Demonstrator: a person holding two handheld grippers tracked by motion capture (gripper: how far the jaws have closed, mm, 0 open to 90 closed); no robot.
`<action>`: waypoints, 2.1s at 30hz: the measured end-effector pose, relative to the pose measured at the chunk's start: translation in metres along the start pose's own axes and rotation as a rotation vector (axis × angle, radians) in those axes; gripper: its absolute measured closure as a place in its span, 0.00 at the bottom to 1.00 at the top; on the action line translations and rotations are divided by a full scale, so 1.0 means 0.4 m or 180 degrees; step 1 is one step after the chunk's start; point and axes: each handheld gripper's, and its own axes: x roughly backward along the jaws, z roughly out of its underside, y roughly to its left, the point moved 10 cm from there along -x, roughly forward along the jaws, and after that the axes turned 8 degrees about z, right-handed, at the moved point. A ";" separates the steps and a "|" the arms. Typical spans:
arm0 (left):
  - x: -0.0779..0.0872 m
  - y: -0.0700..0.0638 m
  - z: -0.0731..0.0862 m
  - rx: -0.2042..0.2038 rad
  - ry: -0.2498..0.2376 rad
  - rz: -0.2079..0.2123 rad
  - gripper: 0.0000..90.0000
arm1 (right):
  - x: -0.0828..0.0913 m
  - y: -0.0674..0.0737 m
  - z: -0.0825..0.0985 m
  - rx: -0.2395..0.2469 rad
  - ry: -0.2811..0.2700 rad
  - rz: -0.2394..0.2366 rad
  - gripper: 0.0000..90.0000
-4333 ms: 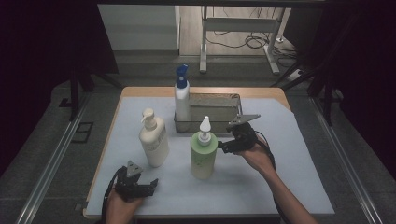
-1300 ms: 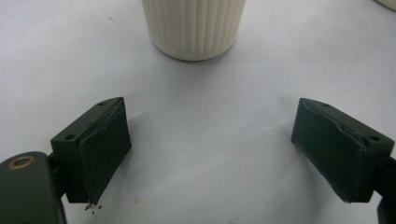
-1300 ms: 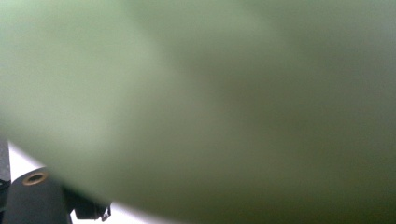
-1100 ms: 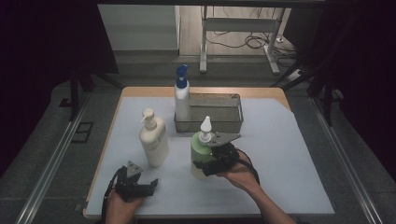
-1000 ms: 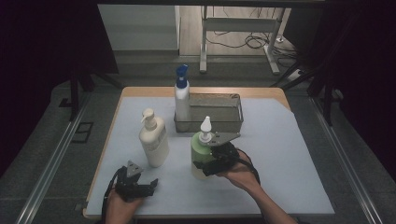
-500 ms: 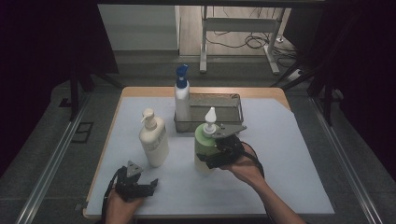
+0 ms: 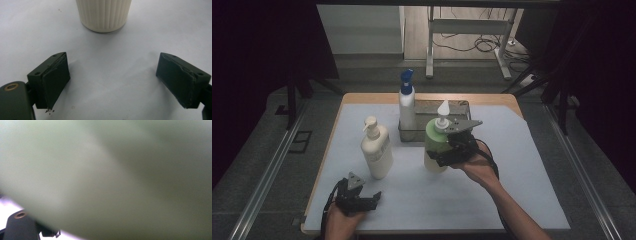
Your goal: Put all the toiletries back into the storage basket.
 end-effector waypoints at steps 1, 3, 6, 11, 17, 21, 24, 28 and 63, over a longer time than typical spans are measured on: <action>0.000 0.000 0.000 0.0000 0.0000 0.0001 0.12 | 0.000 -0.005 -0.005 0.0002 -0.0007 0.0011 0.14; 0.000 0.000 0.000 0.0000 0.0001 0.0002 0.12 | 0.002 -0.013 -0.014 -0.0003 -0.0012 0.0033 0.14; 0.000 0.000 0.000 0.0000 0.0001 0.0001 0.12 | 0.005 -0.024 -0.033 -0.0018 -0.0024 0.0064 0.14; 0.000 0.000 0.000 0.0000 0.0002 -0.0001 0.12 | 0.009 -0.045 -0.061 -0.0060 -0.0067 0.0092 0.14; 0.000 0.001 0.000 -0.0002 0.0003 -0.0001 0.12 | 0.012 -0.074 -0.091 -0.0079 -0.0104 0.0174 0.14; 0.000 0.001 0.000 0.0000 -0.0001 -0.0002 0.12 | 0.009 -0.093 -0.108 -0.0091 -0.0106 0.0238 0.14; 0.000 0.001 0.000 -0.0007 0.0008 -0.0002 0.12 | 0.005 -0.107 -0.120 -0.0108 -0.0107 0.0275 0.14; 0.000 0.001 0.000 -0.0004 0.0004 -0.0003 0.12 | -0.002 -0.127 -0.133 -0.0129 -0.0107 0.0336 0.14; 0.001 0.000 0.001 -0.0003 0.0018 0.0001 0.12 | -0.104 -0.273 -0.167 -0.0377 -0.0052 0.0835 0.14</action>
